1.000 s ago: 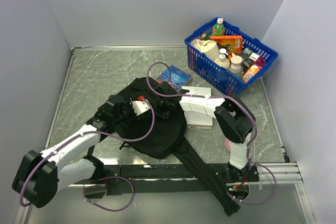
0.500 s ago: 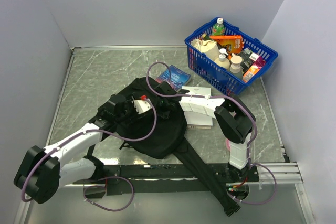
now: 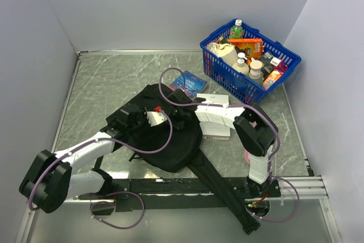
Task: Pack the student bag
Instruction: Unzip the student bag at the center of the board.
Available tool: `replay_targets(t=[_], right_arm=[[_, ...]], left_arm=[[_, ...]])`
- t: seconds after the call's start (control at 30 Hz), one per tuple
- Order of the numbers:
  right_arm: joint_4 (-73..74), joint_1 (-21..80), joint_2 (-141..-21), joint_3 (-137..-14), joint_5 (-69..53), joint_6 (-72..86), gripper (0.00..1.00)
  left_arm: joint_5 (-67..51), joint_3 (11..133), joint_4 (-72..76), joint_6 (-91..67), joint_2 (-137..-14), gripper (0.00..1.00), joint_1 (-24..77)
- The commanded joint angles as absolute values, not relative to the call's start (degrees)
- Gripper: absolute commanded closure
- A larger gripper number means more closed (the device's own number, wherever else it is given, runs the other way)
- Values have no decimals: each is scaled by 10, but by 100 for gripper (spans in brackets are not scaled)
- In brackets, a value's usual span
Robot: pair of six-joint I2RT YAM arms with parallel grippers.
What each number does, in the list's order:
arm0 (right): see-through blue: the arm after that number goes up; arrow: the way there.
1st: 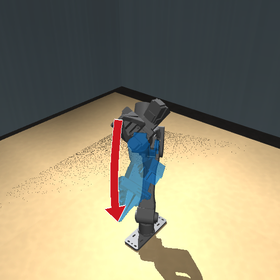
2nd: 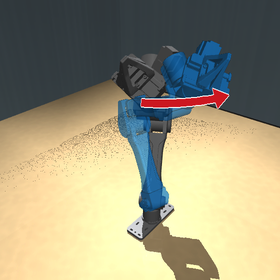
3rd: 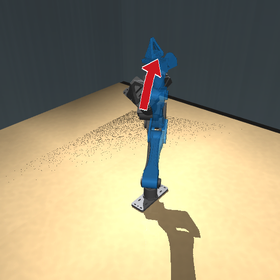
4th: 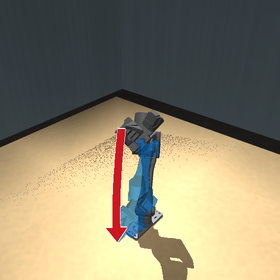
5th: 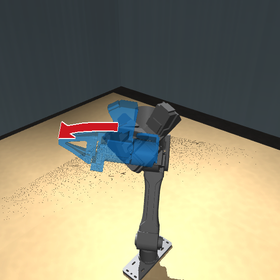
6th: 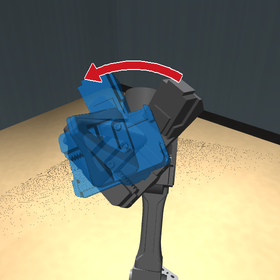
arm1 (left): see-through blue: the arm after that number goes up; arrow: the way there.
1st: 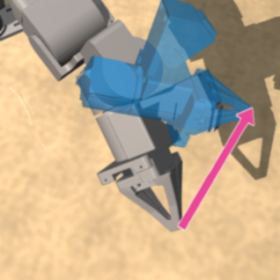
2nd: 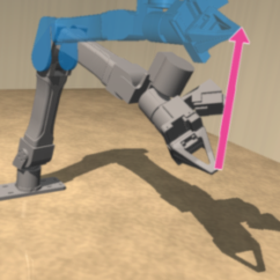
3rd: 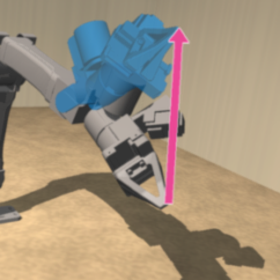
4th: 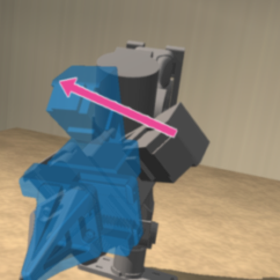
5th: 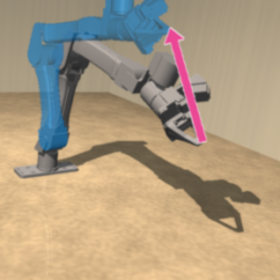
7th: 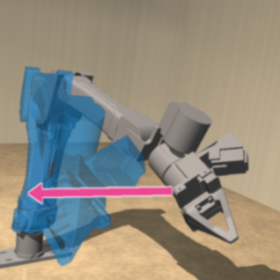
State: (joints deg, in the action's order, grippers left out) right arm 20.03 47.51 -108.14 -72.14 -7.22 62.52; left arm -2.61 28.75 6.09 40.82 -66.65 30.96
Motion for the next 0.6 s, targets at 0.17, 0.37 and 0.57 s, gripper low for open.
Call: replay_targets(t=[0.17,0.37,0.57], right_arm=[[192,479,-1015,-684,-53,605,64],[180,474,-968,-698,-27,555,34],[221,418,-866,-643,23,563,14]], left_arm=[[-4,340,105,324,-616,99,301],[-34,333,65,285,-574,99,304],[-29,323,38,284,-563,99,307]])
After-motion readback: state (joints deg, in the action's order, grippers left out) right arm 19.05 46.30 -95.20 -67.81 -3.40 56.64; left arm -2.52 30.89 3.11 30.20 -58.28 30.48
